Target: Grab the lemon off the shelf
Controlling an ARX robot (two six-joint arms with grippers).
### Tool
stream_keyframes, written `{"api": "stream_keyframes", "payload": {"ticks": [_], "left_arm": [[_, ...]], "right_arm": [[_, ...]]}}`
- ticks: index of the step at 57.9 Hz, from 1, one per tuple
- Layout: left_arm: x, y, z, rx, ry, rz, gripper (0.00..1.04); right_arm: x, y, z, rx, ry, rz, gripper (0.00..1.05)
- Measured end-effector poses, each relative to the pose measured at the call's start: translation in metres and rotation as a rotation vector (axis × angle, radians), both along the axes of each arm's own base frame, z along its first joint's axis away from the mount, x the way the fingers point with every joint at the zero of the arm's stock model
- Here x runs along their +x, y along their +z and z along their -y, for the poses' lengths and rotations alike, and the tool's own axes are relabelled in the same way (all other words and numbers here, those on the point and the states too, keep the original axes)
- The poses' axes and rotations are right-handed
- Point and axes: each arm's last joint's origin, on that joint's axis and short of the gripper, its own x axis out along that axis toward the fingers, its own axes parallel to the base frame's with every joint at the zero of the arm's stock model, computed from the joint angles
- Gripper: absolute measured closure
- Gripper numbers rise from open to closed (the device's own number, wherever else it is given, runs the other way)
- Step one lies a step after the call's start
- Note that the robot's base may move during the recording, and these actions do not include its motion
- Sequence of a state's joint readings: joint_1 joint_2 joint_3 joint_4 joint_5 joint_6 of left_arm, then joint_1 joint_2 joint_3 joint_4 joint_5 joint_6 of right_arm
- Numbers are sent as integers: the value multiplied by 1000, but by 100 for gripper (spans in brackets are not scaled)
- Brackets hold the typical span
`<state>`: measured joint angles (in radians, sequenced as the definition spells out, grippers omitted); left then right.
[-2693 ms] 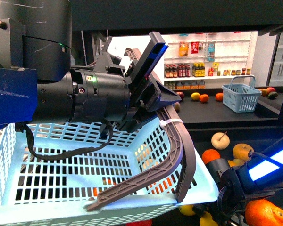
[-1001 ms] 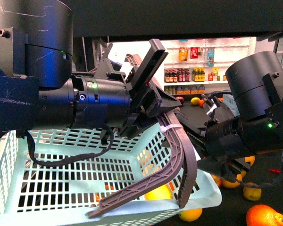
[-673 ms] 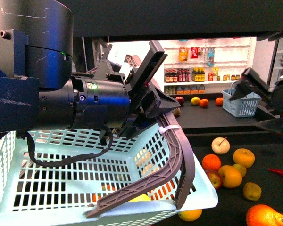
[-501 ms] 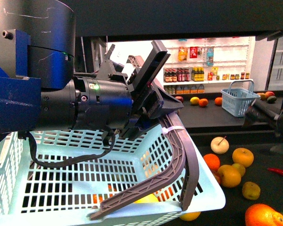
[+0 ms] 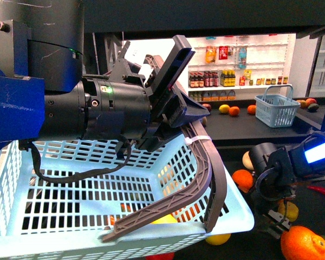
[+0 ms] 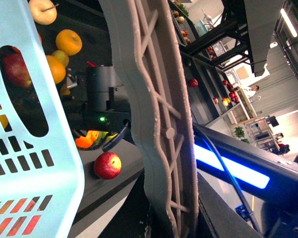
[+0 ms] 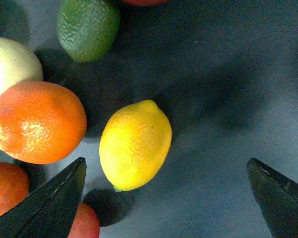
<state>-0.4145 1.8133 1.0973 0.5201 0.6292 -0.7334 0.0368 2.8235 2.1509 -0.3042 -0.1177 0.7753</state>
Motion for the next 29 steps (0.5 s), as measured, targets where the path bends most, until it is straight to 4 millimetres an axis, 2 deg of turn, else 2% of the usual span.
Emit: {"api": "stream_keyframes", "payload": {"ticks": [15,29], "left_arm": [[0,0,0,0,0,0,94],[0,0,0,1,2,-1,94]], "right_arm": [[23,-24,-27,-38,4,-64,7],[23,-41,-35,-49,13,-90,7]]}}
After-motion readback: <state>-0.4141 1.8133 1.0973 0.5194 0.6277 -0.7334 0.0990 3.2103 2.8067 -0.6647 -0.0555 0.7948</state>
